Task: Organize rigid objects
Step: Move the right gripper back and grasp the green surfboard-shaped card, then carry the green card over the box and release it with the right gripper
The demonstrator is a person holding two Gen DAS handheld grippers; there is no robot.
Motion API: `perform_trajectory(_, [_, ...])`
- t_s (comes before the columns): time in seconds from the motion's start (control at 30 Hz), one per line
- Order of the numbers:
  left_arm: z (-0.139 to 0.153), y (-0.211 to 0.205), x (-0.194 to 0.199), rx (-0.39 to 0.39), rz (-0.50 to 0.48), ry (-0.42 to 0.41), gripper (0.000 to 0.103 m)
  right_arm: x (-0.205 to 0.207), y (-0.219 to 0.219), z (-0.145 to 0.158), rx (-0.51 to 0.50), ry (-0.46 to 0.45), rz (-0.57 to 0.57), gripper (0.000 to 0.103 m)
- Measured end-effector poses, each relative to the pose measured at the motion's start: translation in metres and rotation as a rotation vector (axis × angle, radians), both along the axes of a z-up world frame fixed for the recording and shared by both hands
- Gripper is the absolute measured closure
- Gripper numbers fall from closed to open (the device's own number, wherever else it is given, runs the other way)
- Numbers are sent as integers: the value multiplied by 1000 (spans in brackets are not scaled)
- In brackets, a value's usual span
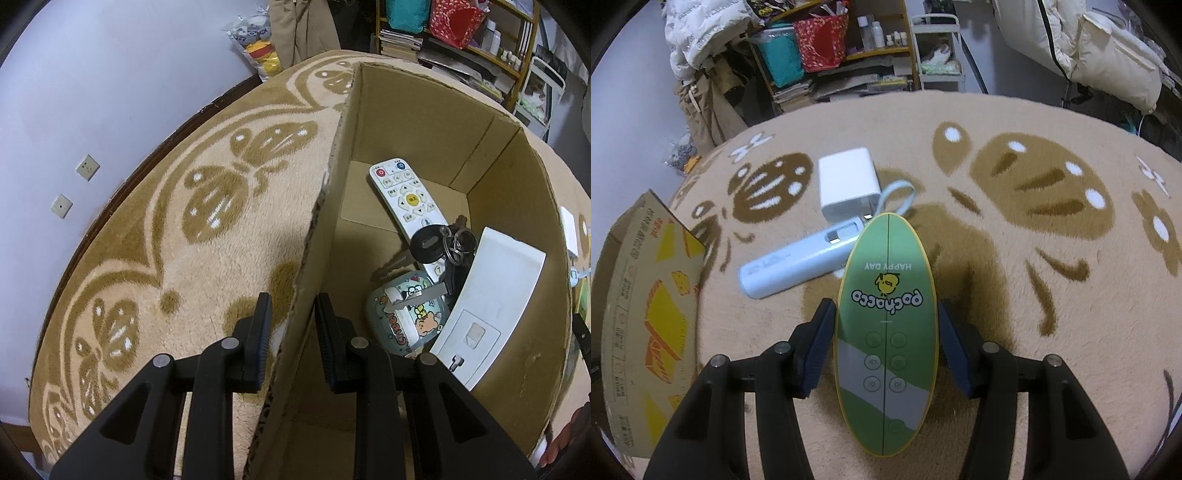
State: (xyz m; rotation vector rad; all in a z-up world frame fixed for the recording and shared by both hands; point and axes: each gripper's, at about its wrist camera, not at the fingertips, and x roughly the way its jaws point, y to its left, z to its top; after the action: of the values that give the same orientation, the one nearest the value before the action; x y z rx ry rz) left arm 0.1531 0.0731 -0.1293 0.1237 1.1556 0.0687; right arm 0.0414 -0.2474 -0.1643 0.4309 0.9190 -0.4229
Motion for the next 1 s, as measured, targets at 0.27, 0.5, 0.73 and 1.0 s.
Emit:
perform_trajectory(0.27, [0, 1, 0, 1, 0, -2, 79, 5, 16, 27, -5, -80, 80, 43])
perform_trajectory(0.5, [-1, 2, 1, -2, 3, -1, 79, 24, 44, 48, -26, -116, 176, 43])
perform_trajectory(0.73, [-1, 2, 2, -1, 4, -1, 79, 47, 79, 74, -59, -160, 278, 43])
perform_trajectory(1.0, [-2, 3, 2, 0, 3, 0, 79, 70, 114, 101, -59, -209, 372, 43])
